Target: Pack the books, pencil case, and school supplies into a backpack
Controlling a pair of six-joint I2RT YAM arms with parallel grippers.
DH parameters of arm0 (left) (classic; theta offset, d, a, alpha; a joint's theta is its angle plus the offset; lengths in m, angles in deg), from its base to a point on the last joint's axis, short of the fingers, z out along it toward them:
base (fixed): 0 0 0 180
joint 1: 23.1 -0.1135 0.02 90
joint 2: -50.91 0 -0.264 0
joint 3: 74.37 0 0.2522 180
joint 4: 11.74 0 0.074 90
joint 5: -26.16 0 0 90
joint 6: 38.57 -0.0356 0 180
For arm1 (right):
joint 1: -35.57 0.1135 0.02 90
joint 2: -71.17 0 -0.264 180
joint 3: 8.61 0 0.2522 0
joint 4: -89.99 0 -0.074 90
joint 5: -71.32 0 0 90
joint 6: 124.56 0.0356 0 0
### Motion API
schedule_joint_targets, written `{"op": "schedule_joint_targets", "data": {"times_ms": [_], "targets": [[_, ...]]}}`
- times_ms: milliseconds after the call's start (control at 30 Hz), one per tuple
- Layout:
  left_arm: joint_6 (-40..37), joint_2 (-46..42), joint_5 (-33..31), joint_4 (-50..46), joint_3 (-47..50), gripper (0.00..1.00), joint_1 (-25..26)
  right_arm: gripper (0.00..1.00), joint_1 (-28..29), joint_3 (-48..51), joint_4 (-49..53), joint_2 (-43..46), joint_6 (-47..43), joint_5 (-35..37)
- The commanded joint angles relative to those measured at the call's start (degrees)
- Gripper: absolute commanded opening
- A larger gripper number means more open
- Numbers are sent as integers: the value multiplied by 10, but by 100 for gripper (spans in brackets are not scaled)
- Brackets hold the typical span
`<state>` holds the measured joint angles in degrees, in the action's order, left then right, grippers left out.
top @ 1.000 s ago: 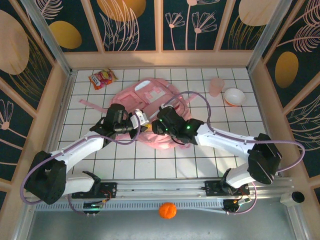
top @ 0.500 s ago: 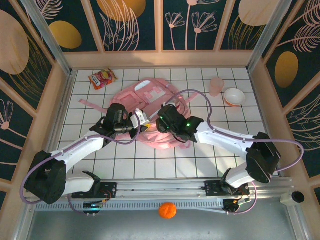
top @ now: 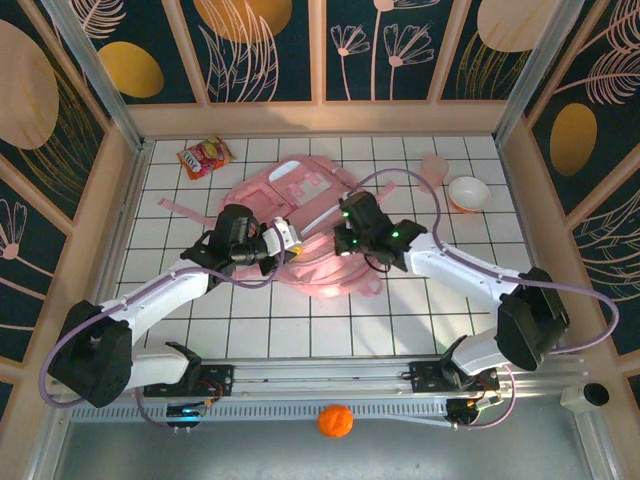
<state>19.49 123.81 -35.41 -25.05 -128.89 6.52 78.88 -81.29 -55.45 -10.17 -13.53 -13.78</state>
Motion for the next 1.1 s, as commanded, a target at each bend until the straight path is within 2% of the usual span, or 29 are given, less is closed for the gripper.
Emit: {"op": "schedule_joint_targets", "data": {"times_ms": [0, 100, 133, 200, 267, 333, 400, 533, 600, 667, 767, 833, 933, 1000, 1067], "targets": [[-26, -18, -47, -41, -20, 0, -25, 0, -24, 23, 9, 19, -49, -31], [-9, -33, -71, -38, -7, 0, -32, 0, -15, 47, -30, 22, -58, -94], [6, -38, -70, -31, -5, 6, -32, 0, -10, 57, -50, 22, -57, -113], [49, -44, -58, -28, -2, 30, -32, 0, -1, 70, -80, 20, -52, -135], [118, -52, -52, -24, -3, 47, -31, 0, 5, 77, -98, 20, -46, -134], [212, -64, -56, -16, -2, 57, -32, 0, 7, 83, -111, 22, -40, -127], [342, -86, -103, -2, 5, 65, -31, 0, 8, 89, -125, 24, -34, -126], [553, -133, -218, -24, 19, 67, -32, 0, 11, 99, -145, 24, -28, -138], [658, -141, -304, -81, 22, 64, -32, 0, 17, 105, -156, 21, -23, -135], [678, -121, -339, -118, 19, 62, -37, 0, 23, 107, -163, 18, -19, -131], [687, -66, -316, -136, 2, 64, -44, 0, 31, 110, -169, 9, -15, -126], [704, -32, -289, -126, -6, 65, -44, 0, 39, 110, -172, 5, -12, -125], [727, 11, -284, -102, -6, 69, -47, 0, 53, 115, -178, 4, -6, -117], [737, 36, -276, -80, -2, 63, -52, 0, 60, 121, -186, 5, 0, -117], [743, 57, -264, -61, -1, 53, -54, 0, 65, 123, -190, 5, 4, -113]]}}
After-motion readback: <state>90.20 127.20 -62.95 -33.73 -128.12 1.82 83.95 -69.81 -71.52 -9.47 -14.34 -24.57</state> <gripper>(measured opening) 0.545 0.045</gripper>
